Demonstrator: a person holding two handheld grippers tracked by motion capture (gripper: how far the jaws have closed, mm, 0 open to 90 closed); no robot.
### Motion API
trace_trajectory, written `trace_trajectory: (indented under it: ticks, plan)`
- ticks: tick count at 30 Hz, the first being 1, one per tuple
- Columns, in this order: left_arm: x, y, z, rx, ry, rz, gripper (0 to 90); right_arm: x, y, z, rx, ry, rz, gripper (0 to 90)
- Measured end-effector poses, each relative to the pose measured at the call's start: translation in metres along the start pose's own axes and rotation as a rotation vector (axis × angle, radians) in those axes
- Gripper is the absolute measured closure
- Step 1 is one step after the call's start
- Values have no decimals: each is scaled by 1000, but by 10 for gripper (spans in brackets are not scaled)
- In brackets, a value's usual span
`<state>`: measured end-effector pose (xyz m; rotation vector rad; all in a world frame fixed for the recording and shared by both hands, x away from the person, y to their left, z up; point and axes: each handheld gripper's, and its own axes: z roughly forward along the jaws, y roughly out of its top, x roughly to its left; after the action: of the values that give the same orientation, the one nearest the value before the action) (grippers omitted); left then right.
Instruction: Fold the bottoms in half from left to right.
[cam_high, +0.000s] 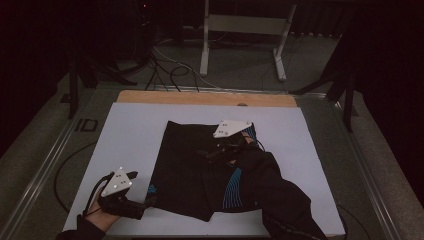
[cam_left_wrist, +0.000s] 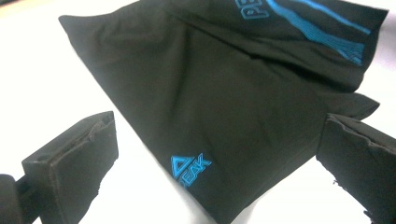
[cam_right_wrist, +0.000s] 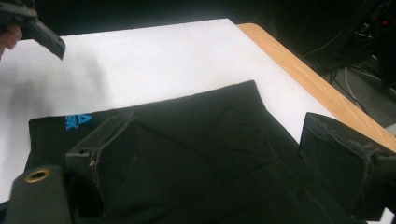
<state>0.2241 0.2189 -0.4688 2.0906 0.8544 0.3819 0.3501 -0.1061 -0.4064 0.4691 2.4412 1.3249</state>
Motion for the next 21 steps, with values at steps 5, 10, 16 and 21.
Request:
trace_trajectory:
  ticks: [5, 10, 16, 21]
  plan:
    - [1, -3, 5, 38, 1, -5, 0, 1, 2, 16, 1, 9, 8, 121]
    - [1, -6, 11, 81, -9, -10, 0, 2, 5, 30, 8, 17, 7, 121]
    - [1, -10, 20, 150, -10, -12, 0, 4, 7, 43, 7, 33, 14, 121]
    - [2, -12, 25, 209, -21, -23, 0, 7, 8, 53, 9, 46, 18, 122]
